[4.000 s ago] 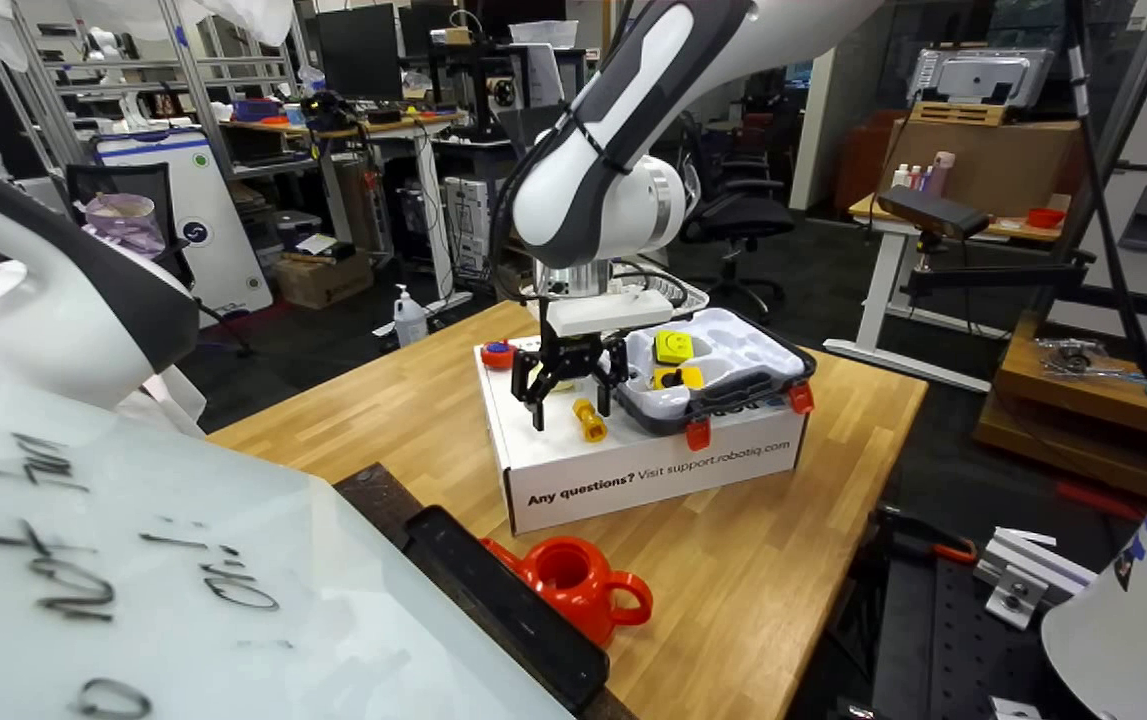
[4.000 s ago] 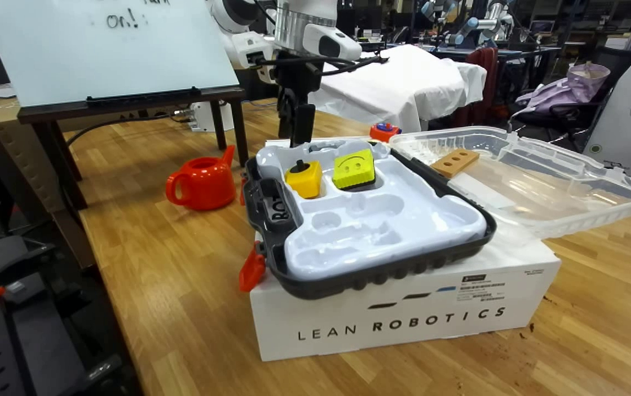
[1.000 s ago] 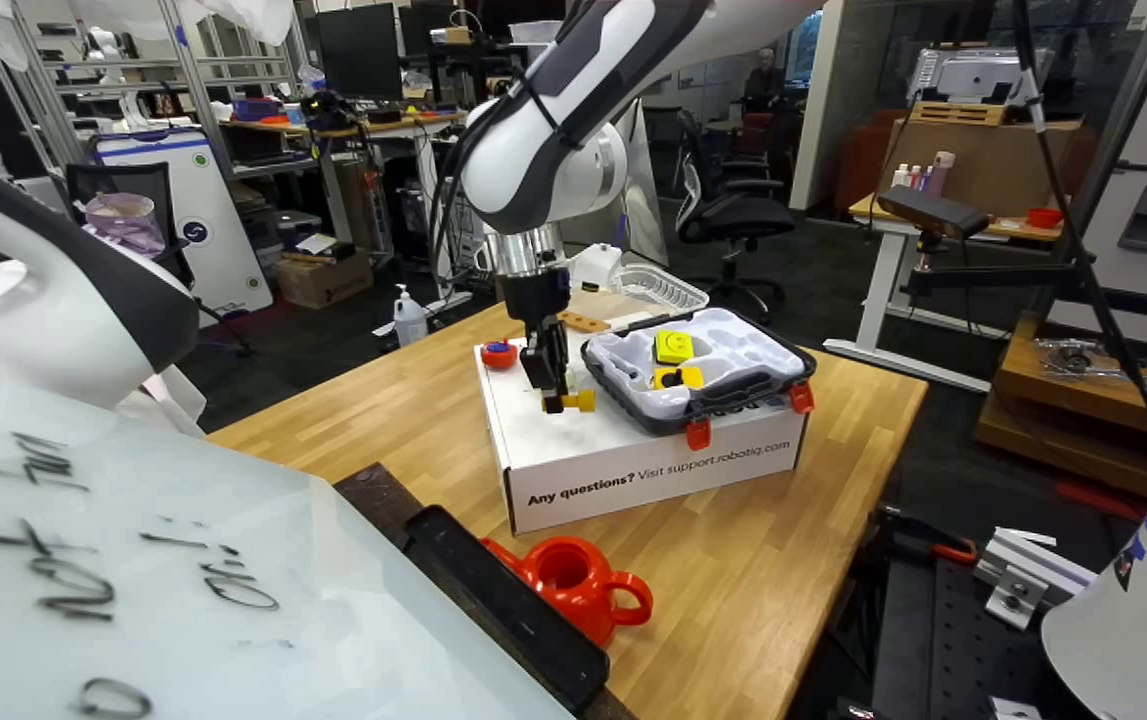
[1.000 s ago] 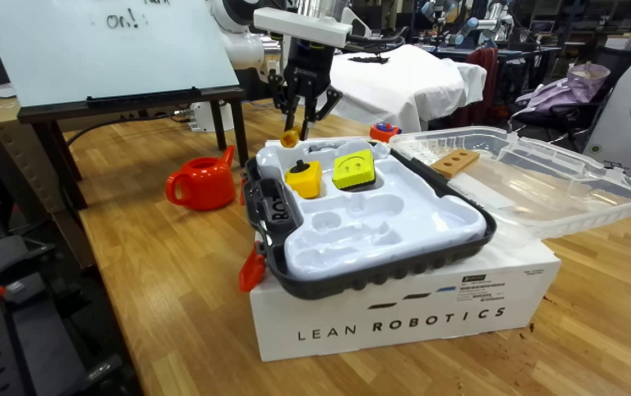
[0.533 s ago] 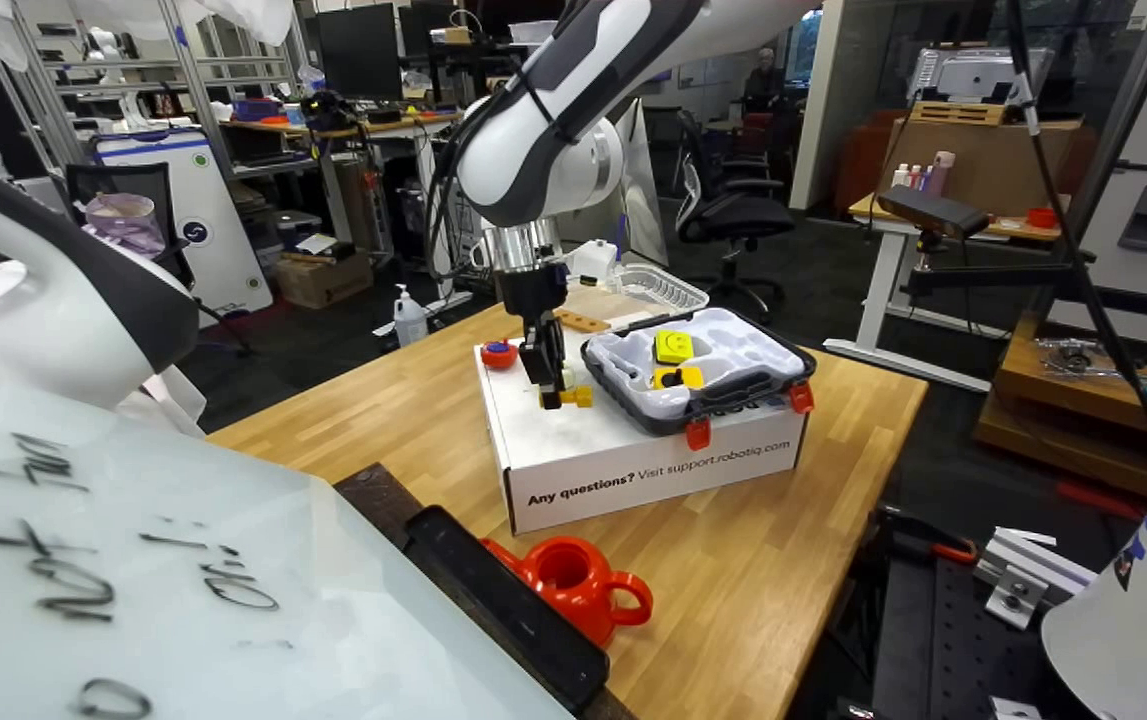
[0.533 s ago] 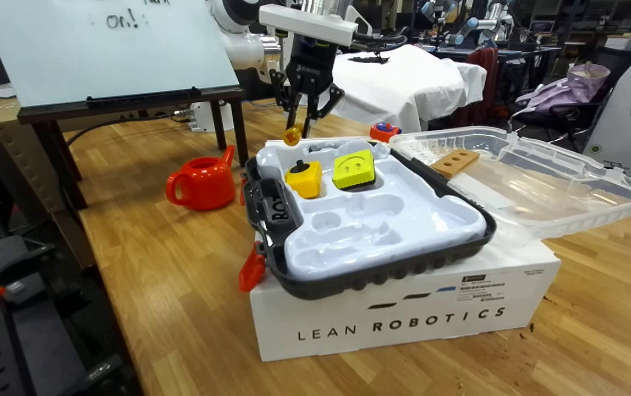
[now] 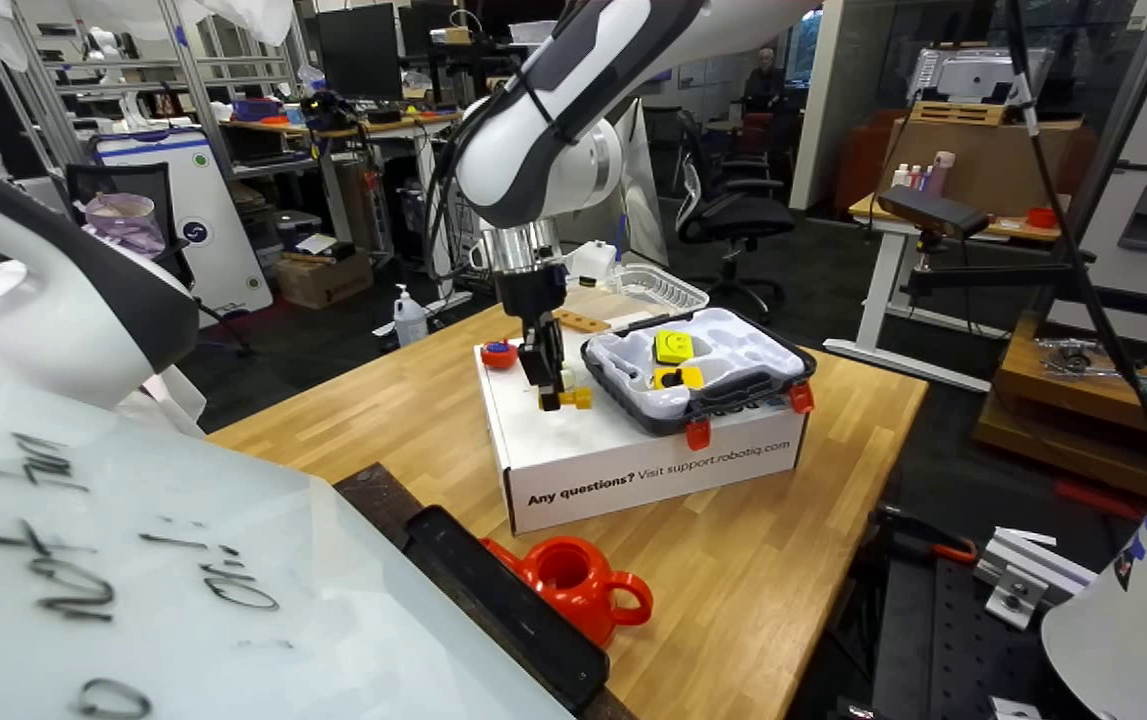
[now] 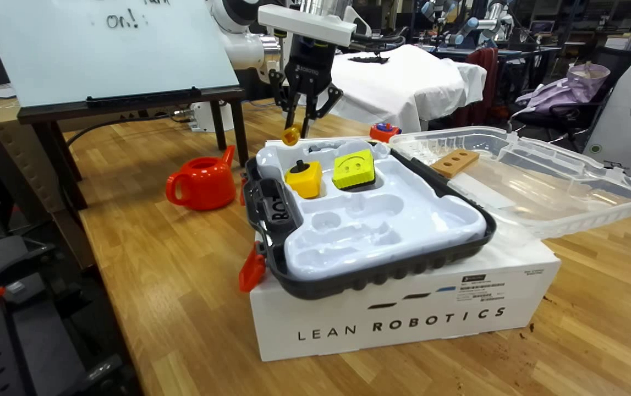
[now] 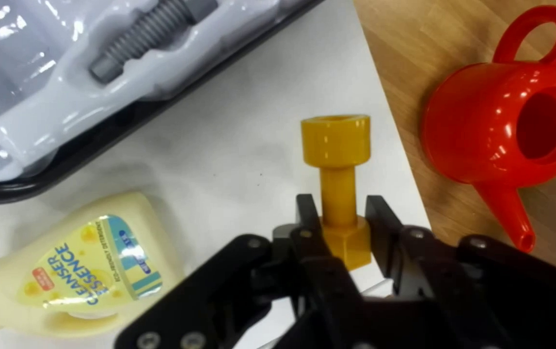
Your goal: Pick the wooden object on the table, put it on the case cover, take the container out of the case and put it on the box then place the dumbbell at the edge of the box
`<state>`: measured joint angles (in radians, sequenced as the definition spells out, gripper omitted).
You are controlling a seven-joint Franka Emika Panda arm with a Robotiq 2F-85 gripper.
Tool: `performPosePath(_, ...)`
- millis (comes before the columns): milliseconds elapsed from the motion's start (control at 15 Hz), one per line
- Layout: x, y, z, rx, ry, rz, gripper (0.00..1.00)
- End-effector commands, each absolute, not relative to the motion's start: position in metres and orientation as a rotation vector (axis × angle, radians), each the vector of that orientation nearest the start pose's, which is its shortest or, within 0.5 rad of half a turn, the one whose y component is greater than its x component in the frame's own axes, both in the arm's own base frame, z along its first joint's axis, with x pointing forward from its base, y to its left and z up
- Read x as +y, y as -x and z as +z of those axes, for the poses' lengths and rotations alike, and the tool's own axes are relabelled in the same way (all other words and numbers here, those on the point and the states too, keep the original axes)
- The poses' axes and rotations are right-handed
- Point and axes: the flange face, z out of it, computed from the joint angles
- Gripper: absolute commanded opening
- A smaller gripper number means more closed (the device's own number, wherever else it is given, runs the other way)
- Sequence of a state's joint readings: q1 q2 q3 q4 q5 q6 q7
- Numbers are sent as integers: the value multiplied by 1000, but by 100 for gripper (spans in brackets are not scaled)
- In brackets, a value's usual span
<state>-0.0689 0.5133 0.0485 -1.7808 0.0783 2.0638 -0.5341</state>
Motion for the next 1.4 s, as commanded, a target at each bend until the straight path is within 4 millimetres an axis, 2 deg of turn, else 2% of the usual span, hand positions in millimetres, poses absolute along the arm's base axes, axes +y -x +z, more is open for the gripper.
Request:
performPosePath(0,-5,-639,256,-738,2899,287,7)
performPosePath(267,15,-655,264,-801,2896,247,7)
performPosePath(533,37,-671,255,-889,2891,250,7)
performPosePath(733,41,-679,245,-929,2894,269,7)
performPosePath(1000,35,-685,239,-938,2899,274,7)
performPosePath(1133,34,-685,239,-938,2894,275,13)
performPosePath(1267,32,-684,239,-939,2889,281,23)
performPosePath(1333,30,-683,239,-936,2887,288,44)
